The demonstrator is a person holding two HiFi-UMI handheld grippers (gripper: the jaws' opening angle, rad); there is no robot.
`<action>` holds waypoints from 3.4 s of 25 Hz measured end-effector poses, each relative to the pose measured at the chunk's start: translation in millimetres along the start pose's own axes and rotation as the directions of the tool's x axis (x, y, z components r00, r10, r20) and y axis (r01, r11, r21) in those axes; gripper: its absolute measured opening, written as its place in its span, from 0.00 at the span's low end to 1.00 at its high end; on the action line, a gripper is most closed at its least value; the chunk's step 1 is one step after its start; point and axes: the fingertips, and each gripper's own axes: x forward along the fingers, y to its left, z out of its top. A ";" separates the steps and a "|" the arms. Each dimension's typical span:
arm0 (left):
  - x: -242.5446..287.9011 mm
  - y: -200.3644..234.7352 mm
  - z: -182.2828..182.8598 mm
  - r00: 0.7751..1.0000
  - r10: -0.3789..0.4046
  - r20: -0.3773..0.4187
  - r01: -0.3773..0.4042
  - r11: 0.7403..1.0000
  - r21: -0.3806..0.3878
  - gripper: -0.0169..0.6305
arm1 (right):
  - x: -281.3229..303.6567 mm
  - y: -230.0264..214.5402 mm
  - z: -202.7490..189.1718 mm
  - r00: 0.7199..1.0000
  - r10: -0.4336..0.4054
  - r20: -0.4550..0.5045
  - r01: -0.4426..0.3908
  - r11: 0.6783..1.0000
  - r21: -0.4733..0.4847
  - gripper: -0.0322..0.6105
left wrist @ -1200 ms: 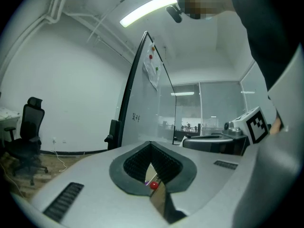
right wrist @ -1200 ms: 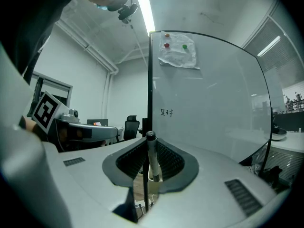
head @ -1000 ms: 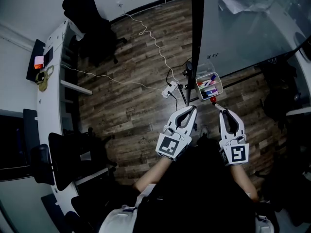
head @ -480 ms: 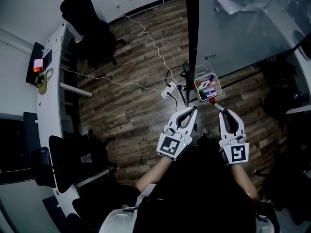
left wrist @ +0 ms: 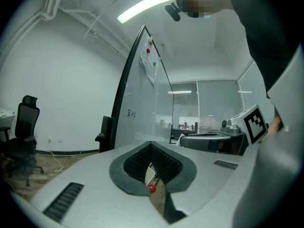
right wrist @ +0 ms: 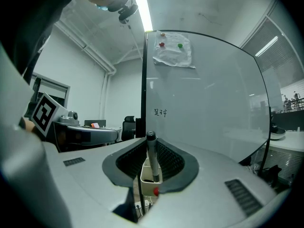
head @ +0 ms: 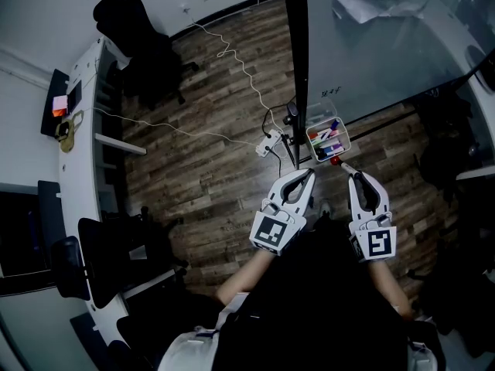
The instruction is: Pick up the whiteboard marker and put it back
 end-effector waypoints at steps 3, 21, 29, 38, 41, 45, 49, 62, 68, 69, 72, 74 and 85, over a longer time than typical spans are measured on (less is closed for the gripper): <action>4.4 -1.2 -0.8 1.000 -0.005 -0.003 0.005 1.000 -0.003 0.04 | 1.0 -4.8 -6.4 0.999 0.002 -0.037 -0.002 1.000 -0.016 0.17; 33.5 2.2 -3.6 1.000 -0.009 -0.030 0.009 1.000 -0.019 0.04 | 22.4 -27.3 -12.9 0.998 0.009 -0.061 -0.007 1.000 0.027 0.17; 49.9 1.0 -10.1 0.999 -0.012 -0.049 0.010 0.999 -0.042 0.04 | 34.0 -31.5 -9.6 0.999 0.040 -0.004 -0.040 0.997 0.067 0.17; 59.4 -2.1 -15.8 0.997 -0.006 -0.076 0.004 1.000 -0.024 0.04 | 41.5 -37.8 -21.2 0.997 0.073 -0.025 -0.071 0.993 0.090 0.17; 61.7 -1.6 -17.6 0.996 0.002 -0.085 -0.004 1.000 -0.026 0.04 | 41.6 -42.3 -35.3 0.992 0.083 -0.091 -0.077 0.994 0.072 0.17; 66.8 -0.7 -16.1 0.996 0.018 -0.086 -0.022 0.999 -0.044 0.04 | 44.9 -44.9 -34.5 0.992 0.100 -0.079 -0.095 0.993 0.070 0.17; 72.4 -2.2 -19.5 0.995 0.010 -0.101 -0.013 0.999 -0.030 0.04 | 46.7 -49.4 -36.2 0.991 0.101 -0.090 -0.093 0.992 0.088 0.17; 94.4 0.0 -16.9 0.995 0.042 -0.093 -0.048 0.997 -0.054 0.04 | 54.4 -64.5 -59.5 0.982 0.148 -0.117 -0.134 0.984 0.117 0.17; 104.2 0.6 -25.4 0.995 0.057 -0.085 -0.061 0.997 -0.050 0.04 | 65.8 -73.0 -65.0 0.979 0.157 -0.129 -0.141 0.983 0.121 0.17; 105.6 0.1 -25.8 0.995 0.060 -0.082 -0.065 0.996 -0.055 0.04 | 66.1 -74.2 -68.1 0.977 0.160 -0.144 -0.144 0.983 0.117 0.17; 109.2 -0.5 -25.6 0.995 0.067 -0.072 -0.072 0.996 -0.058 0.04 | 69.6 -74.1 -72.8 0.972 0.177 -0.156 -0.162 0.981 0.103 0.17; 109.3 0.1 -24.6 0.995 0.076 -0.062 -0.079 0.995 -0.056 0.04 | 71.6 -73.1 -74.4 0.970 0.188 -0.156 -0.174 0.980 0.098 0.17; 103.4 3.6 -35.7 0.993 0.101 -0.064 -0.105 0.993 -0.049 0.04 | 78.5 -67.7 -81.3 0.969 0.223 -0.103 -0.210 0.970 0.121 0.17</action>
